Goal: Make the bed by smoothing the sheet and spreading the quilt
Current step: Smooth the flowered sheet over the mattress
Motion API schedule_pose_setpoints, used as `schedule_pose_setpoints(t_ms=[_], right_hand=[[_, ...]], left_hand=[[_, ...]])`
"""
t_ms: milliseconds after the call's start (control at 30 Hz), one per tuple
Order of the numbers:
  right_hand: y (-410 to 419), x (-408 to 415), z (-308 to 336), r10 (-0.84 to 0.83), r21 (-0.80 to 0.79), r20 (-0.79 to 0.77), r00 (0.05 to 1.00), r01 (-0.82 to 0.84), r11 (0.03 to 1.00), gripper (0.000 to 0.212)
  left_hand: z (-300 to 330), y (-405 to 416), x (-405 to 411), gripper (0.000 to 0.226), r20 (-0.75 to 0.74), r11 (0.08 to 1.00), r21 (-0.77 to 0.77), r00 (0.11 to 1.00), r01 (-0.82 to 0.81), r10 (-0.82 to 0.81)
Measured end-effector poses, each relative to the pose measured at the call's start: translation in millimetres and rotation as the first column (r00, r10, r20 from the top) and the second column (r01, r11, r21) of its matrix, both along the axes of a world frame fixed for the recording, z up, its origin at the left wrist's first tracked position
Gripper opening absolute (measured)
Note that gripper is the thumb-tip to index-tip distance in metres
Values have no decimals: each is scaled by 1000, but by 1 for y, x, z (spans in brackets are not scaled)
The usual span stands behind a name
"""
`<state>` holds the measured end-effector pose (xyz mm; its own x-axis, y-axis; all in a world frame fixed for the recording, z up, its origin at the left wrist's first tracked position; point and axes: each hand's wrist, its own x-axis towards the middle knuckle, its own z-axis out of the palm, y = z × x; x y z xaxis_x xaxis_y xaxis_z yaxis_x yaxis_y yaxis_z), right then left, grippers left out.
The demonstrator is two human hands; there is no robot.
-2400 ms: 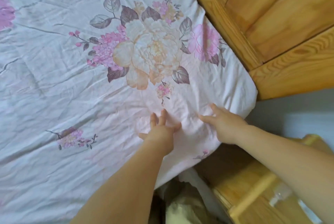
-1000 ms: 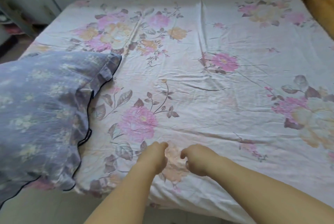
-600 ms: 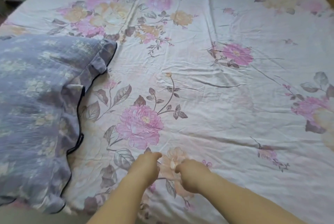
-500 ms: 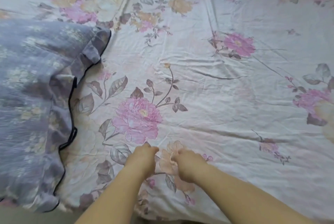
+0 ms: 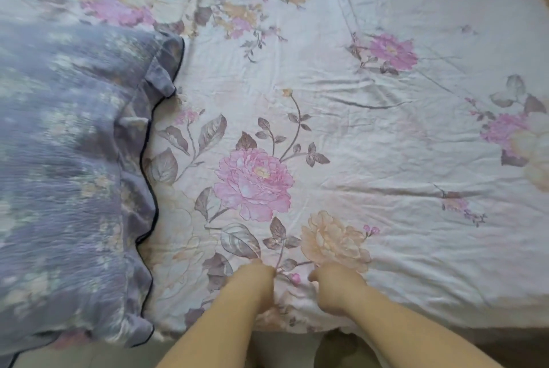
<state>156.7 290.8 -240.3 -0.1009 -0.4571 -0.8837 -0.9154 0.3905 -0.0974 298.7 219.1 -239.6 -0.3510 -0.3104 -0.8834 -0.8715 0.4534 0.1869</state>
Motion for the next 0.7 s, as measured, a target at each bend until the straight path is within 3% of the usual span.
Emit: schedule_pose_setpoints(t_ms=[133, 333, 700], right_hand=[[-32, 24, 36, -227, -222, 62, 972, 235, 946, 49], [-97, 58, 100, -297, -353, 177, 938, 342, 871, 42], [-201, 167, 215, 1, -564, 245, 969, 142, 813, 33]], left_hand=[[37, -39, 15, 55, -184, 986, -145, 981, -86, 59], [117, -99, 47, 55, -282, 931, -288, 949, -223, 141], [244, -147, 170, 45, -382, 734, -459, 857, -501, 347]])
